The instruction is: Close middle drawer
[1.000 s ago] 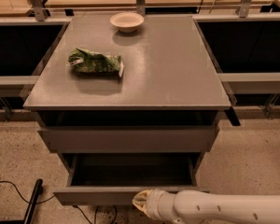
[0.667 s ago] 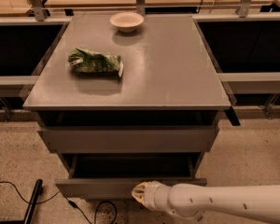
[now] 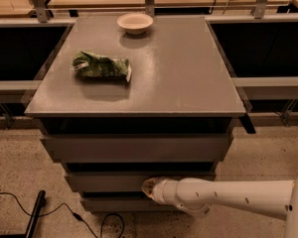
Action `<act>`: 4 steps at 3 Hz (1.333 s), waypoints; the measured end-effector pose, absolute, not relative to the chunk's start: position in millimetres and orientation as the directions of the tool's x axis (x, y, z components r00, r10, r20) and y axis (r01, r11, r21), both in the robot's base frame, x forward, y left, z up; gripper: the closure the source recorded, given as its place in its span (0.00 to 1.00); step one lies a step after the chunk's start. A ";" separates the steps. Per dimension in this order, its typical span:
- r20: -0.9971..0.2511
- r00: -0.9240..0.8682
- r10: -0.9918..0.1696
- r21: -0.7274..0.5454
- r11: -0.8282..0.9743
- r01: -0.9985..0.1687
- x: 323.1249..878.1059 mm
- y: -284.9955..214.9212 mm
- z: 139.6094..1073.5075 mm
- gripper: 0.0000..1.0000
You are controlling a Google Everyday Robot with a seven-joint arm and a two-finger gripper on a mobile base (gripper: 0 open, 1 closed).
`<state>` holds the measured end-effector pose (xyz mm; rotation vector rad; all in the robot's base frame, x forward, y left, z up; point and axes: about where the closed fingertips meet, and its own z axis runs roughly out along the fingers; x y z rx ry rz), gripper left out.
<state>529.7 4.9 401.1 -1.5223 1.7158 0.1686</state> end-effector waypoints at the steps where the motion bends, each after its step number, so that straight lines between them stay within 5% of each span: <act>1: -0.643 0.088 -0.760 -0.416 0.251 -0.874 540.9 5.5 401.1 1.00; 2: -0.645 0.092 -0.759 -0.416 0.248 -0.875 540.1 6.2 400.7 1.00; 4: -0.731 0.160 -0.663 -0.377 0.197 -0.905 446.6 21.1 407.6 1.00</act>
Offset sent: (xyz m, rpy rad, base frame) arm -0.0099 0.0097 0.0100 0.0792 -0.0457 0.0850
